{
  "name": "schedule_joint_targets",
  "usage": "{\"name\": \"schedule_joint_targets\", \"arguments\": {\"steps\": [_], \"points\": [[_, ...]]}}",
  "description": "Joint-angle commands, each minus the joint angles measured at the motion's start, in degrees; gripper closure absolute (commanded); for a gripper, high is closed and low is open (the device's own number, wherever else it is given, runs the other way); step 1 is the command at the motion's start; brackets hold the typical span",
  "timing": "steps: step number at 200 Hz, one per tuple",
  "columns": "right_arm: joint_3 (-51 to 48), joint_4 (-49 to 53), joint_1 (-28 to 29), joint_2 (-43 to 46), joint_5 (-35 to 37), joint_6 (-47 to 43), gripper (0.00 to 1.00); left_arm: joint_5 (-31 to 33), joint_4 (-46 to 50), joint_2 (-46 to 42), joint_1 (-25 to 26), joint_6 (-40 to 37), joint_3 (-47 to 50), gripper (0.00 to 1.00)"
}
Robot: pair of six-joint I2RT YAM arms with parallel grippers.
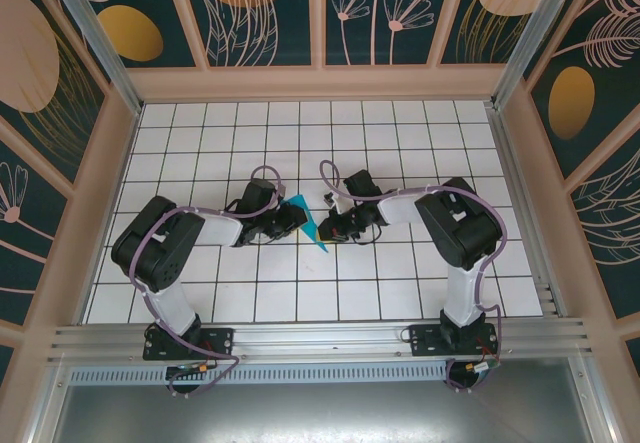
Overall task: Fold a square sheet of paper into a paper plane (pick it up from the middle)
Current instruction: Fold the wing for the fifth time at the center of the table.
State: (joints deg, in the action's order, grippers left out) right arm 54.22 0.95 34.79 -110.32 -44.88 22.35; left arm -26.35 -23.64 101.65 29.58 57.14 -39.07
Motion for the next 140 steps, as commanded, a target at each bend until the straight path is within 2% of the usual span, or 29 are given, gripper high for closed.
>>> {"name": "schedule_joint_targets", "arguments": {"steps": [1,55,101,140], "points": [[0.2,3.6,-0.2,-2.3,0.3,-1.7,1.0,1.2,-3.4,1.1,-0.1,-2.6,-0.5,0.76],[0.4,4.2,-0.5,-1.9,0.5,-2.2,0.98,2.8,0.5,3.7,-0.1,-2.2,-2.3,0.78],[0.0,5.5,-1.0,1.4,0.8,-2.8,0.94,8.2,10.2,4.9,-0.1,-2.1,-4.6,0.81],[-1.8,5.4,-1.2,7.2,4.8,-1.8,0.84,8.4,11.5,6.2,-0.1,-2.1,-4.6,0.82]]}}
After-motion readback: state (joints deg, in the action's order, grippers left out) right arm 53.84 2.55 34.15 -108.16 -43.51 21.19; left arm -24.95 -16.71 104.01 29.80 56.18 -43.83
